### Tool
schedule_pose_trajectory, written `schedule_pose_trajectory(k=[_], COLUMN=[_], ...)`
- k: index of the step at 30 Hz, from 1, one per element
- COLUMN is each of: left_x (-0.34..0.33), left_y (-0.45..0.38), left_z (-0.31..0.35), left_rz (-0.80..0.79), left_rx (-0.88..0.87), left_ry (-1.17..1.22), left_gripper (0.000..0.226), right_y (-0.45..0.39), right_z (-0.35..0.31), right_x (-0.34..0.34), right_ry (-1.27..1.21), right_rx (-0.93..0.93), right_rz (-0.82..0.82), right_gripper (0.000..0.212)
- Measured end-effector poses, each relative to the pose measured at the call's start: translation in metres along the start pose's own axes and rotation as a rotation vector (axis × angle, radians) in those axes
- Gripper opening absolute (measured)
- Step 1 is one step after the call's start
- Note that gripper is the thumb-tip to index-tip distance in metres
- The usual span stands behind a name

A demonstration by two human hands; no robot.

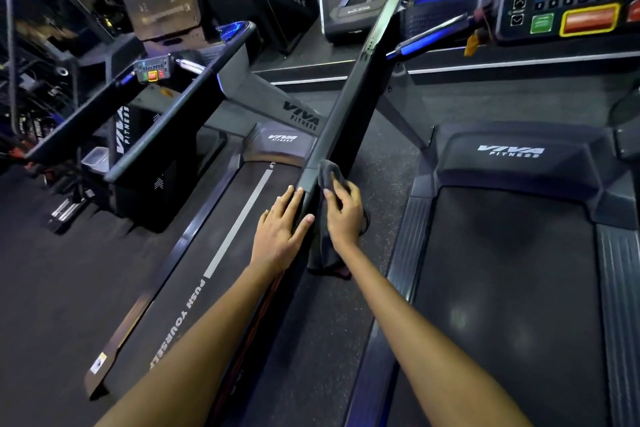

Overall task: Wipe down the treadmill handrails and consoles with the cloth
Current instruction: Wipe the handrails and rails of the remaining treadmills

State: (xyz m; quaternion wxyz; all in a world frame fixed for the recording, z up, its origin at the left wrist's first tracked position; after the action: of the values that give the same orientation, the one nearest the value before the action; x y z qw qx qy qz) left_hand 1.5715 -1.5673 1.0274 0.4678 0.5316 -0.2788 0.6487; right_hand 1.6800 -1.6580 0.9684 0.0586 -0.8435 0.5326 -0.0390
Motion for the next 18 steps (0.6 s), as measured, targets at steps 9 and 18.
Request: schedule_pose_trajectory(k=[9, 18], left_x=[0.003, -0.009], left_y=[-0.025, -0.032], left_z=[0.032, 0.035], left_rz=[-0.108, -0.122], left_rx=[0.039, 0.036], left_ry=[-0.307, -0.296], left_gripper=[0.097, 0.106], right_y=[-0.016, -0.028], right_z=[0.019, 0.023], right_x=[0.001, 0.007], right_ry=[-0.021, 0.018], right_rx=[-0.076, -0.047], right_rz=[-0.041, -0.09], right_gripper=[0.035, 0.033])
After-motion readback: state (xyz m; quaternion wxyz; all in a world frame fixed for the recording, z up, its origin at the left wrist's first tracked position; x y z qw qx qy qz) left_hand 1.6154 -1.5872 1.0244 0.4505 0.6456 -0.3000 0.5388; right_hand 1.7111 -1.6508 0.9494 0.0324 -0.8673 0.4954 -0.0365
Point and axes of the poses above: each hand's wrist, its own y-axis away from the middle knuckle, its own x-axis out of the back of the hand, z = x × y, the point moved 10 cm from there along -y, towards the middle knuckle, and after that the axes turned 14 degrees about -z, right-handed, at the moved point
